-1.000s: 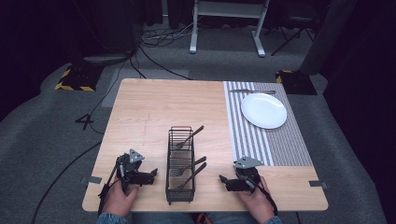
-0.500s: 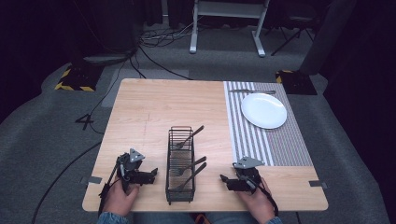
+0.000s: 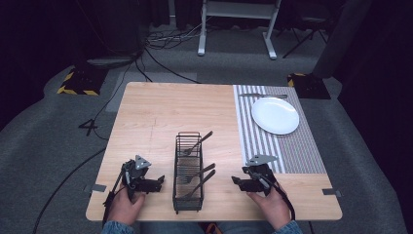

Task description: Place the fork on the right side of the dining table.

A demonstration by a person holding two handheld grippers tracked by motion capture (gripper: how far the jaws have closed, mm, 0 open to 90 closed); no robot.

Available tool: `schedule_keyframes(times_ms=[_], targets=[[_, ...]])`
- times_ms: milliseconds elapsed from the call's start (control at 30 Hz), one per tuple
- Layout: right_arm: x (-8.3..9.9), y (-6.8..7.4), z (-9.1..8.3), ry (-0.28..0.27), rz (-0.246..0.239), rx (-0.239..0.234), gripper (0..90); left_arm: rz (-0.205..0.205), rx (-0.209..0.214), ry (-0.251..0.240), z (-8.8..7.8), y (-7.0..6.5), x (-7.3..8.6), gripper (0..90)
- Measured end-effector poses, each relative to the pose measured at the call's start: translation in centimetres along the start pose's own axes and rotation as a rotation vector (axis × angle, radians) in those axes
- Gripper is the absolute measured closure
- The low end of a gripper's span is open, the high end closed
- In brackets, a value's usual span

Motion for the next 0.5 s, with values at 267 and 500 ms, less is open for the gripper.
schedule_keyframes(times_ms=[267, 500], targets=[[-2.3, 0.4, -1.7, -0.033, -0.027, -0.013, 41.7, -0.001, 0.0, 0.0, 0.0, 0.0, 0.0, 0.3], [-5.2, 0.3, -3.2, -0.068, -0.031, -0.05, 43.2, 0.004, 0.005, -0.001, -0.1, 0.0, 0.2, 0.3]])
Point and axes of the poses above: each handheld gripper's, and its own axes: z roughly forward along the jaws, x roughly out of its underside, y roughly to its left, the point moved 1 cm from there along z, roughly forward along the jaws, and after that the axes turned 3 degrees about -x, right-handed, at the moved point
